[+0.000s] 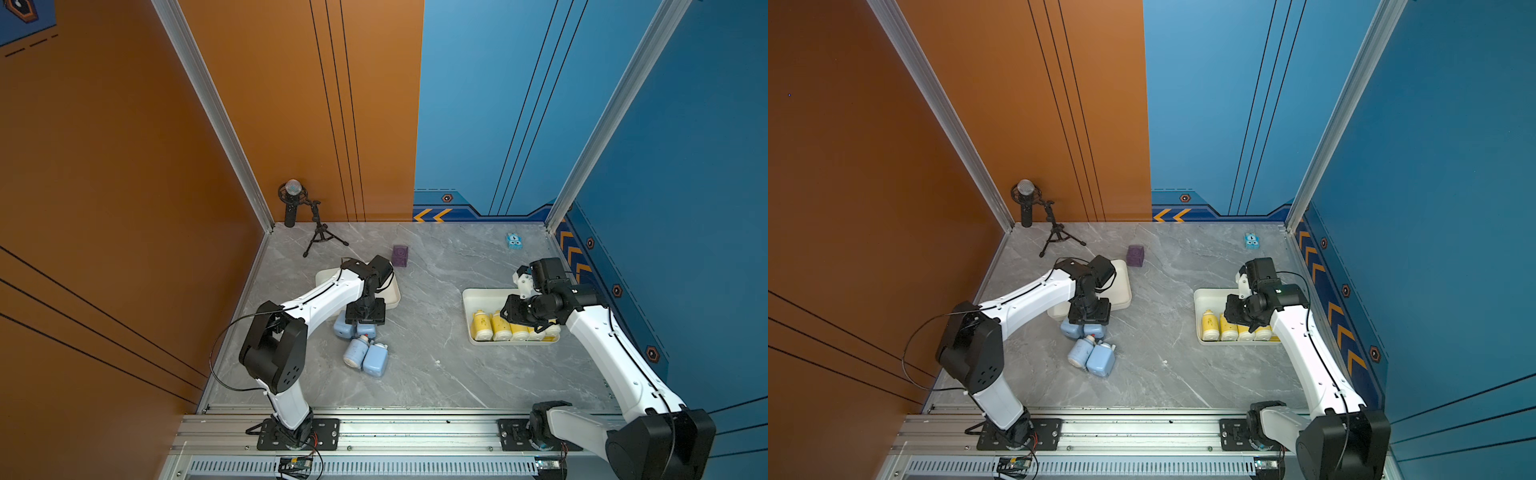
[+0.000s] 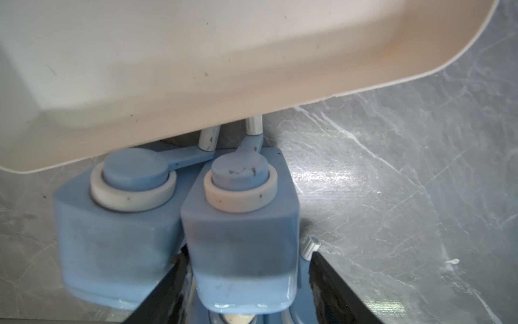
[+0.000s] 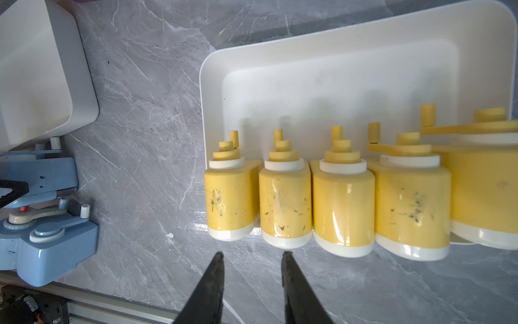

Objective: Place the pencil sharpeners by color into the storage box
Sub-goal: Pick up the pencil sharpener from the center of the board.

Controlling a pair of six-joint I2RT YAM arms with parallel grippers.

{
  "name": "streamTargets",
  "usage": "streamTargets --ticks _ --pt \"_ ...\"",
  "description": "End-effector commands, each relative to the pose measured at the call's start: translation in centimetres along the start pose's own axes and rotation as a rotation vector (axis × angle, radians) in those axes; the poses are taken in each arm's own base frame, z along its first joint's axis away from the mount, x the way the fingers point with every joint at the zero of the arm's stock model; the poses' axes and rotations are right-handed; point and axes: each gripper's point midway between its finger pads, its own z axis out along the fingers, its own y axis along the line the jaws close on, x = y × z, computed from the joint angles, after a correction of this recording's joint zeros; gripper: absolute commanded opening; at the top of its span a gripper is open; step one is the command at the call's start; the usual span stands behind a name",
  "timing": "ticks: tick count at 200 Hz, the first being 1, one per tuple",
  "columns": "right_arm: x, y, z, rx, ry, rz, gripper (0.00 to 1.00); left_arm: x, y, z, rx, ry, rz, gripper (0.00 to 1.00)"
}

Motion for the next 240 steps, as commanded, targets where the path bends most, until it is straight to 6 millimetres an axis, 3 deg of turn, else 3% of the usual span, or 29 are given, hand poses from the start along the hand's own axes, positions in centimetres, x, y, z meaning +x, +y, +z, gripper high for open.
streamTargets --ticks 1,51,115,155,197,240 --pt "-1.2 0.2 -0.7 0.010 -0.040 -0.034 0.36 0.2 -0.1 0.8 0.012 0.029 -0.024 0.64" --pt "-1.2 0.2 -0.7 0.010 -0.038 -0.039 0.36 0.0 -0.3 1.6 0.011 0.039 -0.033 0.58" --pt "-1.3 0.2 -0.6 0.010 -0.040 -0.041 0.36 0.1 -0.4 3.0 -0.008 0.071 -0.030 0.64" --pt "-1.4 0.2 -0.6 0.010 -0.043 -0.041 0.36 -0.1 -0.6 3.0 -0.007 0.071 -0.029 0.64" --pt "-1.3 0.2 -0.6 0.009 -0.043 -0.040 0.36 -0.2 -1.2 2.1 0.023 0.050 -0.028 0.49" --pt "-1.7 0.4 -0.9 0.003 -0.055 -0.044 0.36 0.2 -3.0 -0.8 0.128 0.015 -0.008 0.47"
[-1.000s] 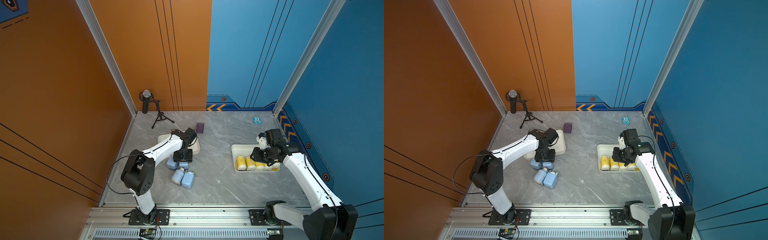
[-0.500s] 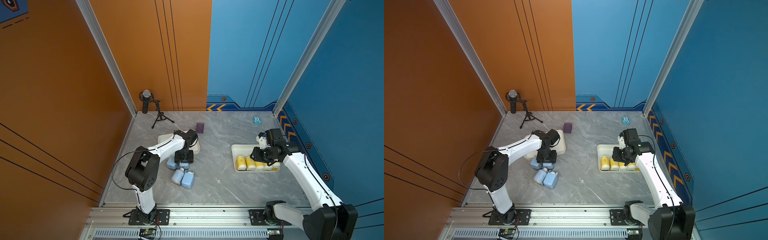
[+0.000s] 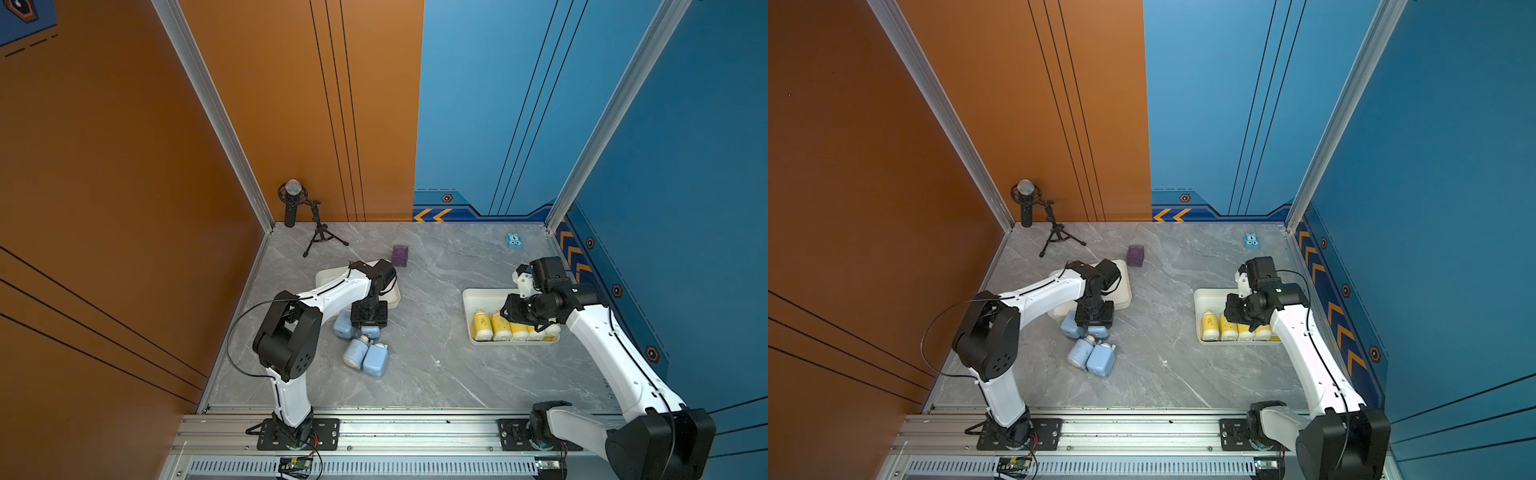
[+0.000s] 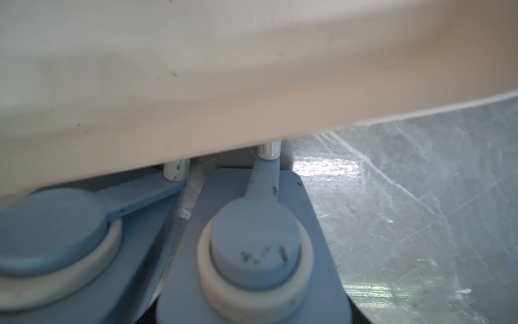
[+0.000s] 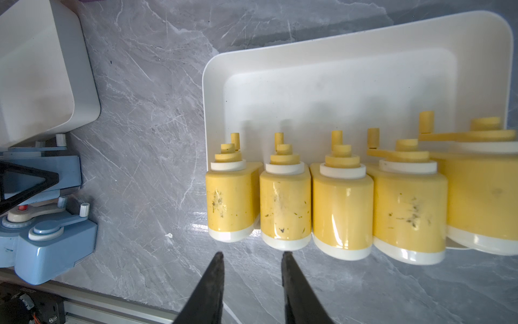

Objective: Place the pencil sharpeners by color into the storage box
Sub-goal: Pick up the pencil sharpener from the center of the board.

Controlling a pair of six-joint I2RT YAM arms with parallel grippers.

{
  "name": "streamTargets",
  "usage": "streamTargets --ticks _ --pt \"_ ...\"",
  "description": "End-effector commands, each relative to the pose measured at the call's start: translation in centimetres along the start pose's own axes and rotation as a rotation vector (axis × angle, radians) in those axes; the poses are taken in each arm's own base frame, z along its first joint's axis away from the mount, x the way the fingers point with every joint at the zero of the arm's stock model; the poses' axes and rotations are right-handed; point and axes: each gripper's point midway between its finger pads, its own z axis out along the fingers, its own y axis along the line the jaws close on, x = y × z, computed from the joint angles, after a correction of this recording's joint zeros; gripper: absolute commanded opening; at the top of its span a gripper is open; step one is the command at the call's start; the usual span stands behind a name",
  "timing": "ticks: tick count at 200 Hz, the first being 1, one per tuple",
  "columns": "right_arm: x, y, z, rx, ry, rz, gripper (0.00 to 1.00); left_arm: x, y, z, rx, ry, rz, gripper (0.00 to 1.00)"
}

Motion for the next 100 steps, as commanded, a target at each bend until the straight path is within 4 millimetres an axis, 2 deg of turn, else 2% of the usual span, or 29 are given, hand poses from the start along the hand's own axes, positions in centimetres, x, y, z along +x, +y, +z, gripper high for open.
streamTargets --ticks 1,47,75,100 --pt "-1.4 0.2 -0.8 0.005 -0.048 -0.025 0.36 0.4 -1.7 -3.2 0.105 -0.040 0.011 0.47" --pt "-1.3 0.1 -0.5 0.007 -0.040 -0.025 0.36 1.0 -2.0 -6.8 0.204 -0.104 0.003 0.47" --pt "-1.6 0.2 -0.5 0.001 -0.041 -0.023 0.36 0.1 -1.1 -9.0 0.236 -0.170 -0.027 0.47" --pt "-2.2 0.3 -0.5 -0.002 -0.052 -0.033 0.36 -1.2 0.6 -10.6 0.244 -0.228 -0.068 0.47"
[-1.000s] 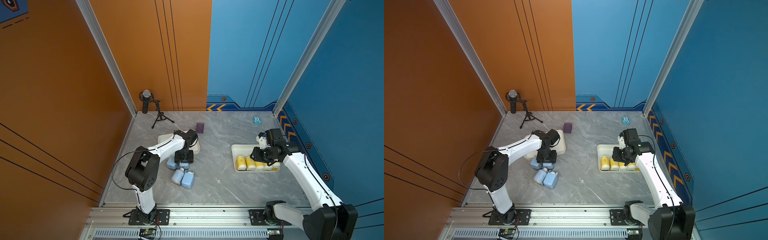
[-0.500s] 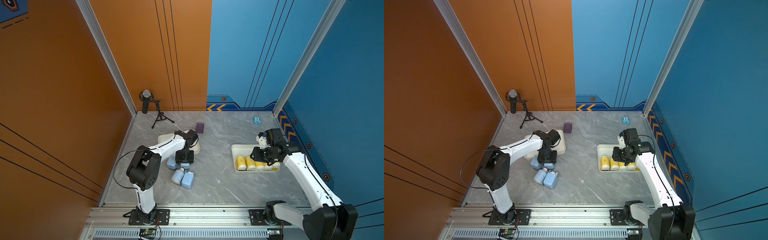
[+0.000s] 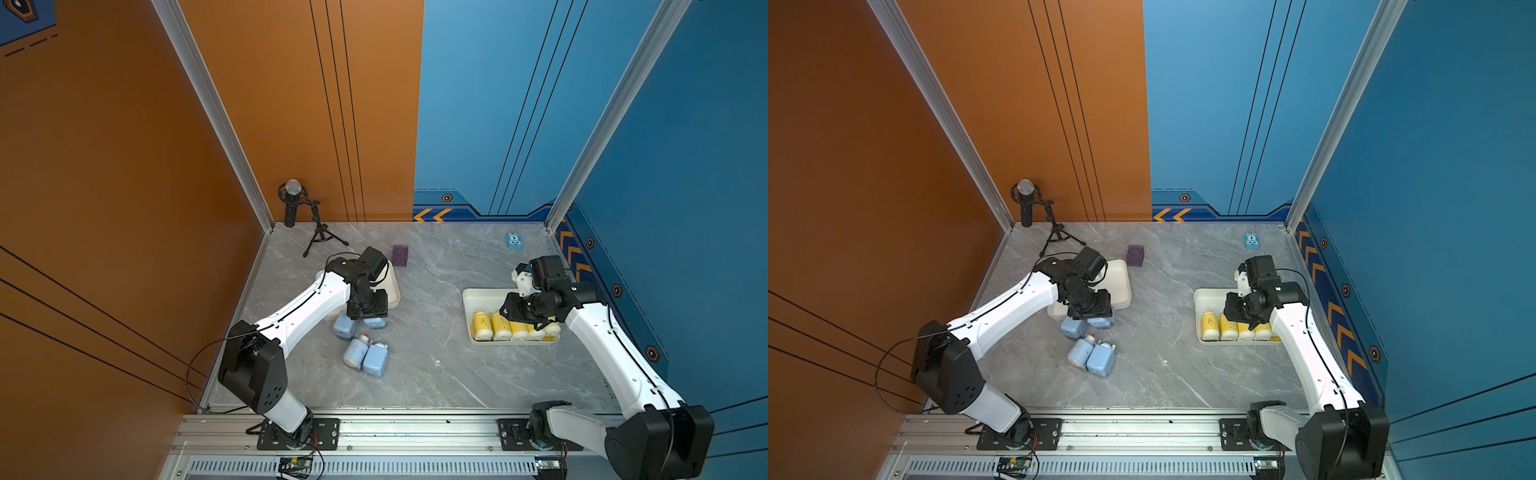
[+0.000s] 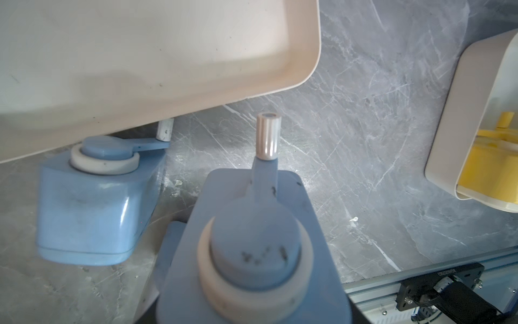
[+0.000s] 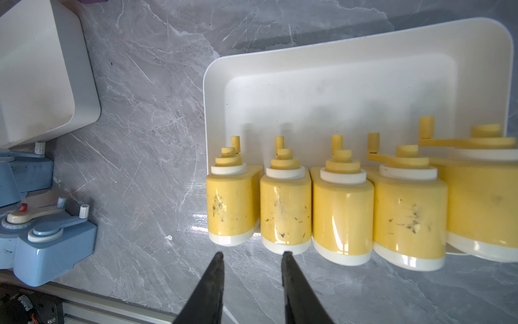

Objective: Place the pencil sharpeners by color into the storage box
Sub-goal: Pick up the pencil sharpener from the center of the board, then place the pencil sharpener in the storage box.

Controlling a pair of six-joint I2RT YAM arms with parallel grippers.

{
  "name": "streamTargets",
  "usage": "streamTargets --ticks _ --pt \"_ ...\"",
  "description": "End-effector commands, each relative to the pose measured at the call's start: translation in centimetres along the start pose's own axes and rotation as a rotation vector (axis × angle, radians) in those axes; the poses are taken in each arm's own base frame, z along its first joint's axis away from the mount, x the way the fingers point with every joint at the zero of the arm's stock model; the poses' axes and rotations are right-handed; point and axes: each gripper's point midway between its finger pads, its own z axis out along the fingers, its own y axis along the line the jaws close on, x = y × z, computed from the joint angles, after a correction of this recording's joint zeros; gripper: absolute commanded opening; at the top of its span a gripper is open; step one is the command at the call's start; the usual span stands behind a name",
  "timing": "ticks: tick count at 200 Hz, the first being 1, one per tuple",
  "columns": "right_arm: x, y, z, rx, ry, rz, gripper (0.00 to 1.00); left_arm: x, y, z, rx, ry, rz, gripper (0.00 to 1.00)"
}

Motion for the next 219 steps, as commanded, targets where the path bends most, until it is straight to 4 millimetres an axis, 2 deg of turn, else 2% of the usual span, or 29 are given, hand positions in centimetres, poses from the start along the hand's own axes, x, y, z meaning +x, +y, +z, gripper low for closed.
streamTargets --ticks 1,62,92,117,169,219 --pt "-1.7 0.3 -0.6 -0.002 -0.050 -0.027 0.36 -1.7 0.9 -2.5 0.025 -0.066 -0.040 0.47" --pt "-2.4 0.2 -0.5 0.004 -0.061 -0.018 0.36 -5.6 6.0 -5.5 0.005 -0.161 -0.123 0.46" --pt "-2.5 0.4 -1.0 0.001 -0.074 -0.004 0.36 -7.6 8.3 -5.9 -0.010 -0.171 -0.148 0.46" --pt "-2.5 0.2 -1.3 0.009 -0.085 0.004 0.36 -8.9 10.3 -5.0 -0.055 -0.155 -0.157 0.46" --pt "-2.6 0.2 -1.2 0.017 -0.078 0.013 0.36 -10.3 13.6 -1.2 -0.133 -0.065 -0.160 0.46" --pt "-2.7 0.2 -0.5 0.023 -0.057 0.014 0.36 -10.7 15.1 1.0 -0.170 -0.010 -0.153 0.45"
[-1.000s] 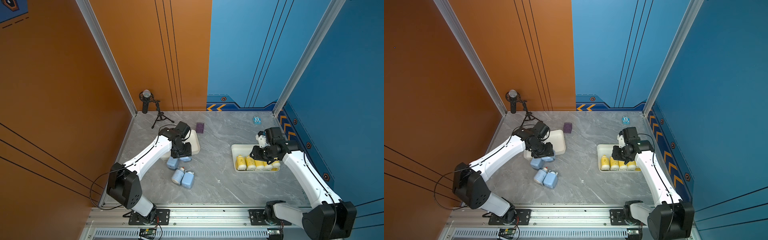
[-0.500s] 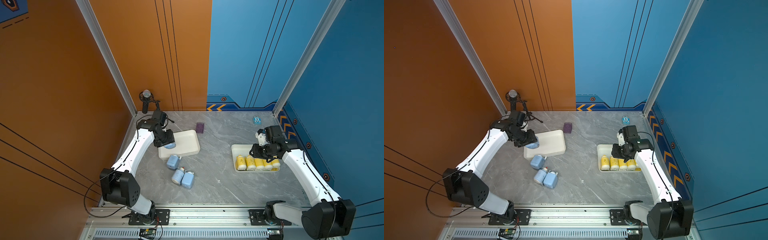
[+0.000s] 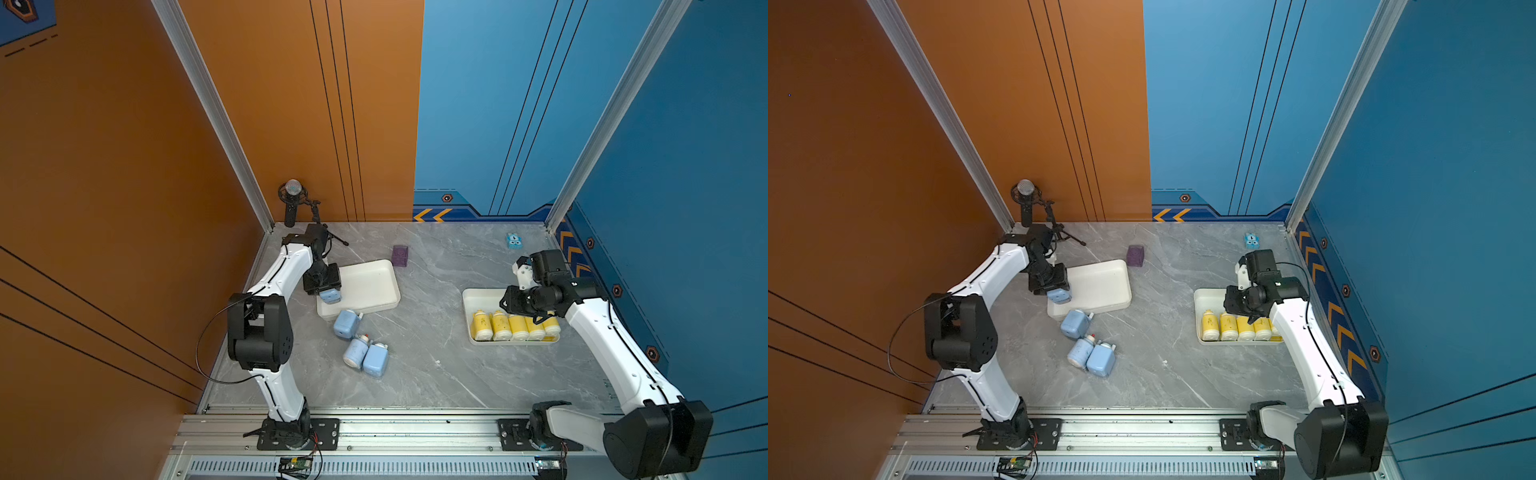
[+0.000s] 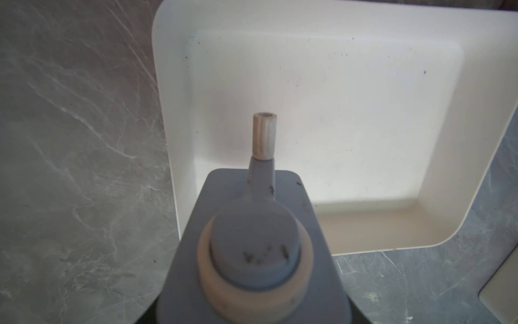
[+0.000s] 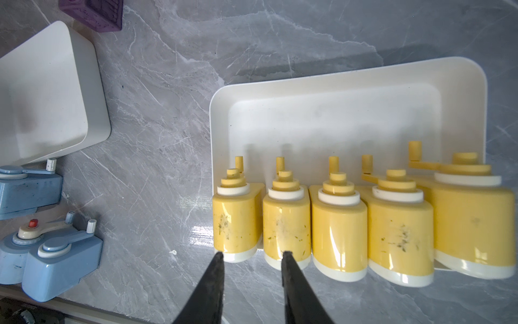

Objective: Place the pencil sharpeners by color into the storage box
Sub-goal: Place the pencil sharpener in the storage box.

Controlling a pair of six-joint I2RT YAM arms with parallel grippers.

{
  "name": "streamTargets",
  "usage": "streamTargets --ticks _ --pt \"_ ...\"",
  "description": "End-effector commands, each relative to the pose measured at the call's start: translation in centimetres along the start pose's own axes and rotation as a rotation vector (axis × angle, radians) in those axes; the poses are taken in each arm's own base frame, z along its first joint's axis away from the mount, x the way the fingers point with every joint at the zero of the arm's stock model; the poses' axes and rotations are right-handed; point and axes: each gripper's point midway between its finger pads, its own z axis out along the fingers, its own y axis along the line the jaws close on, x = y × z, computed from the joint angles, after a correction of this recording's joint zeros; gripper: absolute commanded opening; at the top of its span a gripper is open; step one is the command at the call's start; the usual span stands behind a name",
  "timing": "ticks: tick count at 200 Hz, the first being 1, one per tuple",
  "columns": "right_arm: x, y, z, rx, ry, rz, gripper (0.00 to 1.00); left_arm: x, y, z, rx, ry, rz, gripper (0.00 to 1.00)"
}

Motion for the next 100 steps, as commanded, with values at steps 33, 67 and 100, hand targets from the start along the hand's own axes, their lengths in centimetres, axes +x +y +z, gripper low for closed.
streamTargets --ticks 33,67,100 --pt "-0.7 0.2 0.3 0.019 -0.001 0.007 0.36 -0.3 1.0 1.1 -0.054 0.029 0.036 0.45" --pt "-0.7 0.3 0.6 0.017 0.003 0.007 0.36 0.5 1.4 2.5 -0.079 0.070 0.029 0.45" --pt "-0.5 0.3 1.0 0.015 0.010 0.005 0.36 1.0 1.6 3.1 -0.093 0.091 0.022 0.45"
